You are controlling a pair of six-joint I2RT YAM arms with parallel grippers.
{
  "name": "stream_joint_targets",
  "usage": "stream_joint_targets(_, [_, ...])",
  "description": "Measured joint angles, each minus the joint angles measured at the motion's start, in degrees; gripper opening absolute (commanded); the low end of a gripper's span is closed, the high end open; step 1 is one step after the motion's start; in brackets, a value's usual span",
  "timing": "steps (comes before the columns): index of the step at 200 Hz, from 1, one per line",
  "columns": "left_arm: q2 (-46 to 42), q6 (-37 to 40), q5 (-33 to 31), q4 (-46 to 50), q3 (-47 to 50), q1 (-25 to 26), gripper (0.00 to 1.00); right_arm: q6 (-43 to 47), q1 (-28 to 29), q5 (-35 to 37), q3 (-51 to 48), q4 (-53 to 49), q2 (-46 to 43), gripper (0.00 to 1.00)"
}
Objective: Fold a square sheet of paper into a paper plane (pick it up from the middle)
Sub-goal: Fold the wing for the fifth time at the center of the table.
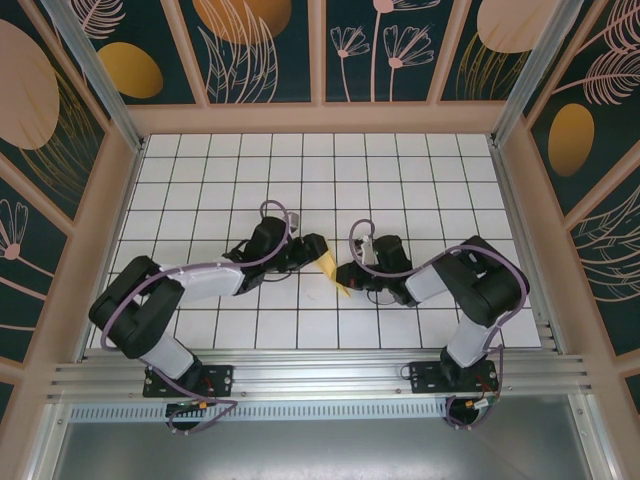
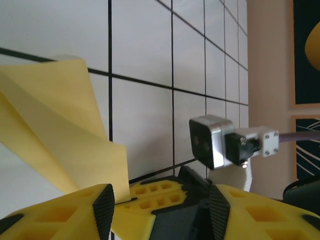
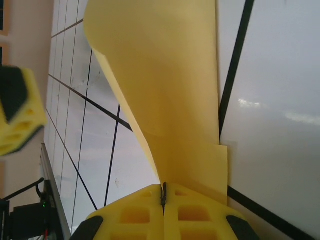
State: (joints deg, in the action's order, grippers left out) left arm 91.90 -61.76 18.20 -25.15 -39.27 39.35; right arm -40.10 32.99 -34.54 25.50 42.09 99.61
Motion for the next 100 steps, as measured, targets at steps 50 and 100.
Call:
stream_joint_targets(50, [7.1,-1.1,5.1,-7.5,-2.1,0.0,0.56,-3.5,-2.6,-4.8,2.2,-2.8,1.7,0.0])
stream_joint_targets(100, [12.3,-1.5,6.8,-9.9,-4.4,0.1,0.56,-6.7,-3.7,-7.5,3.1,-3.1,3.0,0.0])
